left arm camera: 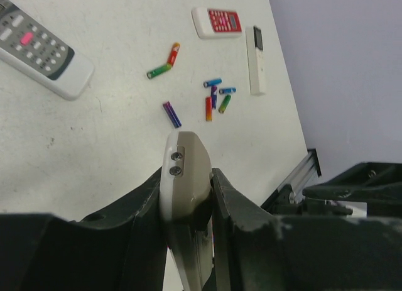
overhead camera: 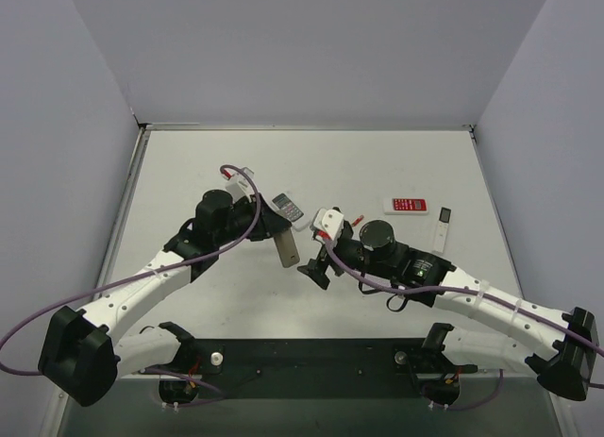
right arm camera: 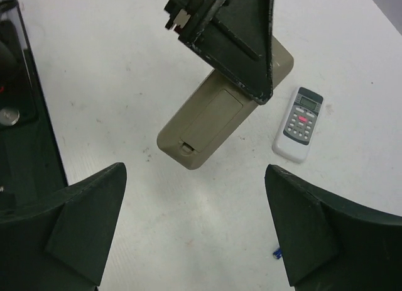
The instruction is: Load the batteries into the remote control
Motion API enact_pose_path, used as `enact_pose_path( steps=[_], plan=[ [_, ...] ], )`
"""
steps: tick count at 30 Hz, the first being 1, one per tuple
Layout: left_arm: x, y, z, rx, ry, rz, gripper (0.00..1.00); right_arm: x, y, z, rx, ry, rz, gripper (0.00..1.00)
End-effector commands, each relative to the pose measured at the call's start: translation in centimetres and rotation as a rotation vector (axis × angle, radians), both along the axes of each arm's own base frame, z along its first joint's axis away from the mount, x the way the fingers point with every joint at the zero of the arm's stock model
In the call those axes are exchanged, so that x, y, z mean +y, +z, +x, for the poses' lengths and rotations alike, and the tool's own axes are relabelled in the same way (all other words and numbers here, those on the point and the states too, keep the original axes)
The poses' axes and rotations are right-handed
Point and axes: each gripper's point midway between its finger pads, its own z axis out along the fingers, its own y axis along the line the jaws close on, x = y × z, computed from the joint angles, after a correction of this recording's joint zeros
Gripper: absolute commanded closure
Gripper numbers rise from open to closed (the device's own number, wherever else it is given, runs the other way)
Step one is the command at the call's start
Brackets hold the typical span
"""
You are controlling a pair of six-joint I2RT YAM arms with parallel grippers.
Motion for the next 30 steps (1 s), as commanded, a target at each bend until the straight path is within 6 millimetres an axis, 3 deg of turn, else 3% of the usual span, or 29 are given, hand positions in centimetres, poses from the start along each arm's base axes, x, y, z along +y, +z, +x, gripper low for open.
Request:
enact_pose_path(
  steps=[1,6,11,17,30],
  plan=[
    [-1.1,2.0,-3.1,-0.039,-0.21,0.004,1.0,1.3,-0.4,-1.7,-0.201,0.238,-0.048,0.14],
    [-1.3,2.4,-4.5,-0.031,-0.268,-0.015,1.0,2.2,-0.9,-1.9,-0.314,0.334,-0.071,0.19],
    [-1.2,2.3,-4.3,-0.004,-0.241,-0.03,1.0,3.3,-1.0,-1.8,-0.34,0.374,-0.066,0.32],
    [-1.4,2.2,-4.1,0.032,-0.221,-0.052,1.0,4.1,-1.7,-1.9,-0.334,0.412,-0.078,0.41],
    [-1.5,2.6,-4.1,0.069,-0.201,-0.081,1.0,4.7,-2.2,-2.0,-0.327,0.436,-0.087,0.47]
  ],
)
